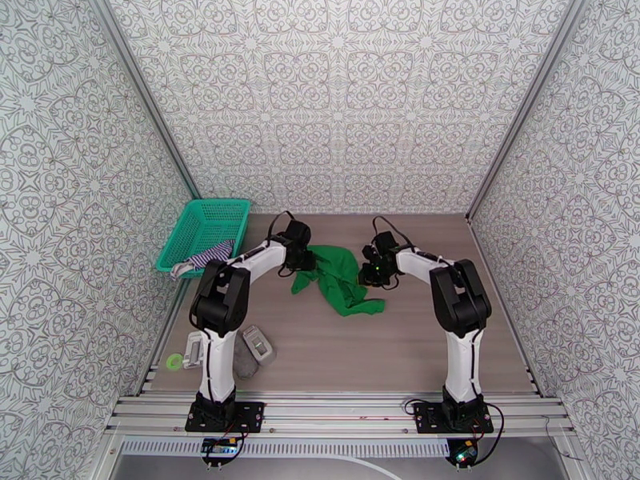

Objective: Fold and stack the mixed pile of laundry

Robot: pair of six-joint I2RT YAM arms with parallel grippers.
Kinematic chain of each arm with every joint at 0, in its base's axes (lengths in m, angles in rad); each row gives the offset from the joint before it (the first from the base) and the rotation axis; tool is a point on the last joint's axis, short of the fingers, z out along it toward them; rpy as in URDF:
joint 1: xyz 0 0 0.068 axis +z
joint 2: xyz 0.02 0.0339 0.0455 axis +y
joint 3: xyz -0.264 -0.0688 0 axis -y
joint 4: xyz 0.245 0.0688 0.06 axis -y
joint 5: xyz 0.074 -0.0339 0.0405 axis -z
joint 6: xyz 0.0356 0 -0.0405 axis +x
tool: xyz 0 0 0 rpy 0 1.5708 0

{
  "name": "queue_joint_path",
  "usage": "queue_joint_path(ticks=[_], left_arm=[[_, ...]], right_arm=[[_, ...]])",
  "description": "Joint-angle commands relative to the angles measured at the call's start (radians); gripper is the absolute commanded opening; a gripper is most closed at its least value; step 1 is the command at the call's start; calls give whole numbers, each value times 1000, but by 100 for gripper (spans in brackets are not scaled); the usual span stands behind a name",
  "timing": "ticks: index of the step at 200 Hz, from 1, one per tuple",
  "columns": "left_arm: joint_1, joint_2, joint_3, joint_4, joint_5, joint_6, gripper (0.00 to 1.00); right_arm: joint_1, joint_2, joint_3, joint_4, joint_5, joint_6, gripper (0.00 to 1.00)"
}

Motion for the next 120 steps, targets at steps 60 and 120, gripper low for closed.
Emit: queue_joint_path(ticks=[60, 120], left_arm=[[10, -334, -235, 357, -50, 33, 0], [-13, -547, -282, 445, -98, 82, 0]], right_arm=[[5, -212, 15, 90, 225, 4, 0], [5, -469, 52, 141, 472, -66, 0]])
